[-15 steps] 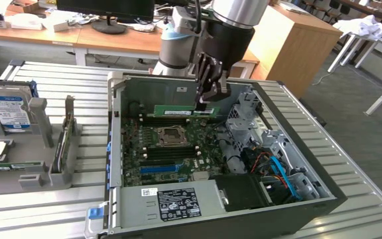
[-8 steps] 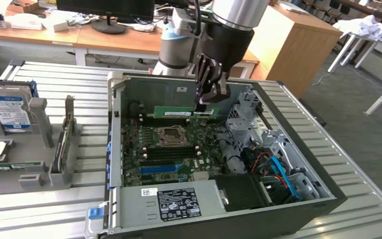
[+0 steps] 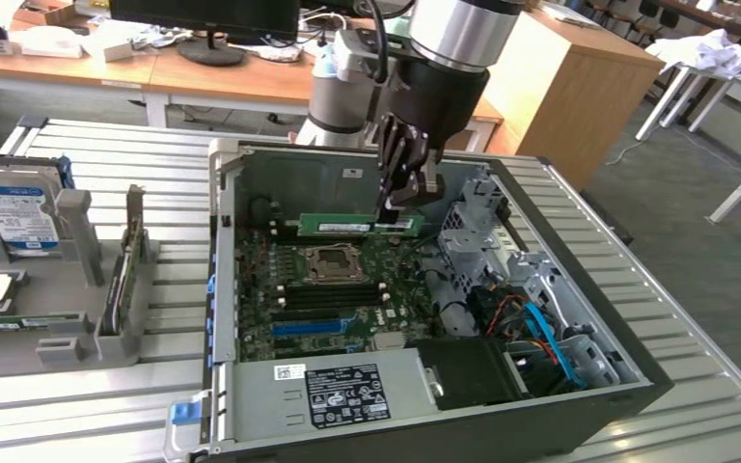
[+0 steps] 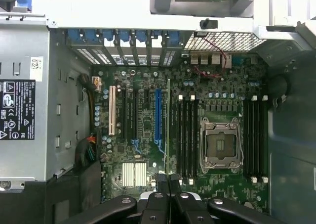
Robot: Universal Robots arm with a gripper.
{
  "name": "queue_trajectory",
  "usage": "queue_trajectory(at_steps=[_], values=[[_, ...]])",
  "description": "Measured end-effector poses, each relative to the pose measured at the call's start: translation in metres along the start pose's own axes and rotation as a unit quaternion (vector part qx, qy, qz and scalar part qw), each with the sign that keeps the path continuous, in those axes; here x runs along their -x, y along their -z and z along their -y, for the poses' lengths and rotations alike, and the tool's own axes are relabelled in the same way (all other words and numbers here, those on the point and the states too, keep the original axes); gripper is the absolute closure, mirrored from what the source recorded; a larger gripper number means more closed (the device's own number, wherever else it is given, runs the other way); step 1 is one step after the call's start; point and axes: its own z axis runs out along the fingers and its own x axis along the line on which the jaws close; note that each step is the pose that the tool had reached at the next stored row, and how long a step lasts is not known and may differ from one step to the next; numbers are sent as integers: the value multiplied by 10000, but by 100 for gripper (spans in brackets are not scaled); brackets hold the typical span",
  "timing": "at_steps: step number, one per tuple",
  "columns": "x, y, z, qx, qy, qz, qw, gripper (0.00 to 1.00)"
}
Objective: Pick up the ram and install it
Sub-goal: 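Pick up the ram and move it above insertion slot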
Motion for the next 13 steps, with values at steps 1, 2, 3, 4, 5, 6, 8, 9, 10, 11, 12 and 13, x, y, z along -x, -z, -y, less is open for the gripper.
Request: queue_trajectory(at_steps=[1, 2, 3, 4, 5, 6, 8, 9, 10, 11, 12, 13], values=[[0, 0, 0, 0, 0, 0, 10000, 88], [0, 0, 0, 0, 0, 0, 10000, 88], [0, -1, 0, 0, 0, 0, 10000, 88], [4, -5, 1, -1, 0, 2, 10000, 88], [12, -13, 1, -1, 1, 2, 10000, 88], [22, -18, 1, 0, 1, 1, 10000, 88], [45, -33, 1, -1, 0, 1, 10000, 88], [60, -39, 1, -1, 0, 1, 10000, 88], [79, -46, 1, -1, 0, 1, 10000, 88], [98, -51, 1, -1, 0, 1, 10000, 88], [118, -57, 1, -1, 0, 1, 10000, 88], [140, -62, 1, -1, 0, 1, 10000, 88]])
